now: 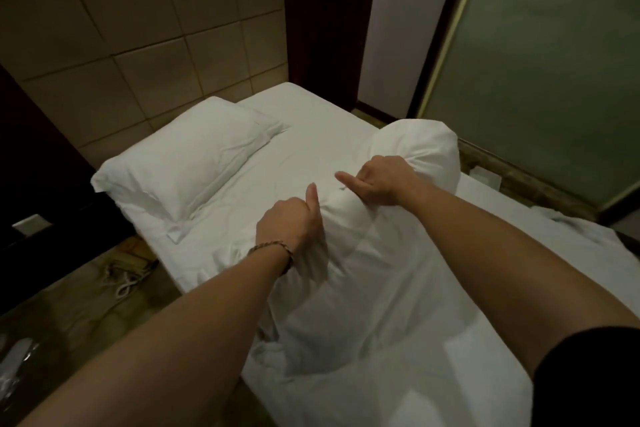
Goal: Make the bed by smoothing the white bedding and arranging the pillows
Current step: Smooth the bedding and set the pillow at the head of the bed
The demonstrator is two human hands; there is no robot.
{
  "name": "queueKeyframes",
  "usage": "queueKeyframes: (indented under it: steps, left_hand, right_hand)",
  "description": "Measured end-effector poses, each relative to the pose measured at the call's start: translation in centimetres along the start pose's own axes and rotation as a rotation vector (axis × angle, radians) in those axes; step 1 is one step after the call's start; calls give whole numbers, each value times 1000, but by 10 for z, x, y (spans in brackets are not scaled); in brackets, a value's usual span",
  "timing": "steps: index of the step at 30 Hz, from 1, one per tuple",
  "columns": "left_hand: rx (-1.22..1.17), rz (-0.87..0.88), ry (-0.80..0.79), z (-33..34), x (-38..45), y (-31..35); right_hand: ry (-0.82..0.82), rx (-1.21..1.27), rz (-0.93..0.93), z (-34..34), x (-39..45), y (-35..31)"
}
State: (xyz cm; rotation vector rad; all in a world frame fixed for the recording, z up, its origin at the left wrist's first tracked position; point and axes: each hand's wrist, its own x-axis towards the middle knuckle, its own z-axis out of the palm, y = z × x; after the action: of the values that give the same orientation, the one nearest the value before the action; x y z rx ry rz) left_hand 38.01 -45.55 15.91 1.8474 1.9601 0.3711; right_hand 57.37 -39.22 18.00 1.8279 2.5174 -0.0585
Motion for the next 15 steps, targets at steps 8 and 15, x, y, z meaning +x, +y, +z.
queueKeyframes:
  steps: [8,15]
  left_hand:
    - [63,62,53,59,-158,129]
    - [263,273,-76,150,-266,211]
  right_hand:
    - [48,195,43,-1,-176,89]
    - [62,409,201,60,-317,165]
